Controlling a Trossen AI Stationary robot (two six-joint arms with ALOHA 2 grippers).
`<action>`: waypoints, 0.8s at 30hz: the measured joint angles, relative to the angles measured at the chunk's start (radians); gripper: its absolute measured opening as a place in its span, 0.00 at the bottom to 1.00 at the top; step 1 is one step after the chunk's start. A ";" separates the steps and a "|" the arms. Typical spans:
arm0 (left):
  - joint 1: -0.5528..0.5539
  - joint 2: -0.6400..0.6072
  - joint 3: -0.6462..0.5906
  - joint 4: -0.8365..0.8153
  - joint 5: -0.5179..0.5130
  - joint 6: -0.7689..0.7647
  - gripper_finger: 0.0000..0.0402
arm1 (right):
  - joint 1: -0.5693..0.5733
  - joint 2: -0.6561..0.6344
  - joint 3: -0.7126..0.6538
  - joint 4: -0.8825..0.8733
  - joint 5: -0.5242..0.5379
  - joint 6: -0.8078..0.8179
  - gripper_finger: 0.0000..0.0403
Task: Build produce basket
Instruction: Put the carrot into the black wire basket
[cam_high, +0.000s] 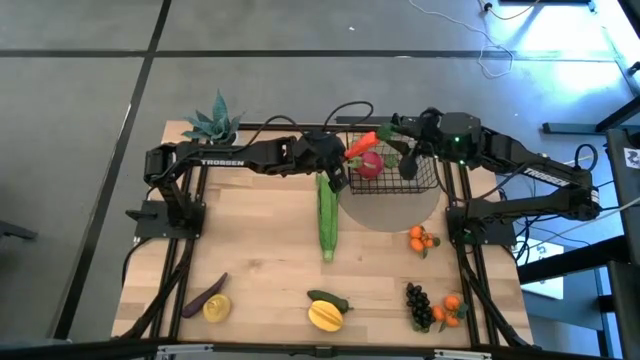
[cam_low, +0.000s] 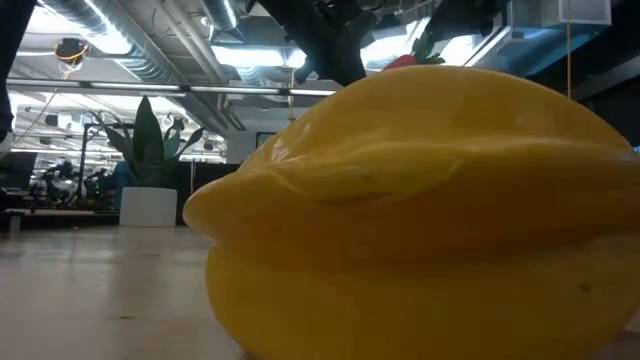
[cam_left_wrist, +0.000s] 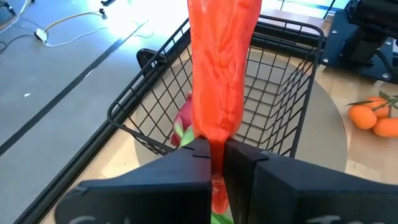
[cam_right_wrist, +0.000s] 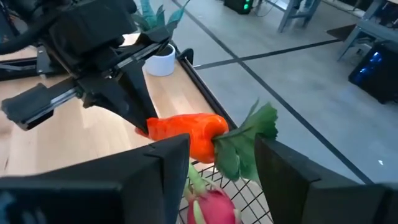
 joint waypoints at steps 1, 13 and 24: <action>0.000 0.000 0.000 -0.001 0.000 0.000 0.00 | 0.000 0.000 0.000 0.000 0.000 0.000 0.42; 0.009 0.000 0.000 -0.024 -0.038 0.001 0.00 | 0.014 -0.006 0.000 0.006 0.082 -0.034 0.42; 0.001 0.000 0.000 -0.021 -0.044 0.000 0.00 | -0.037 0.059 0.000 0.012 0.016 -0.045 0.42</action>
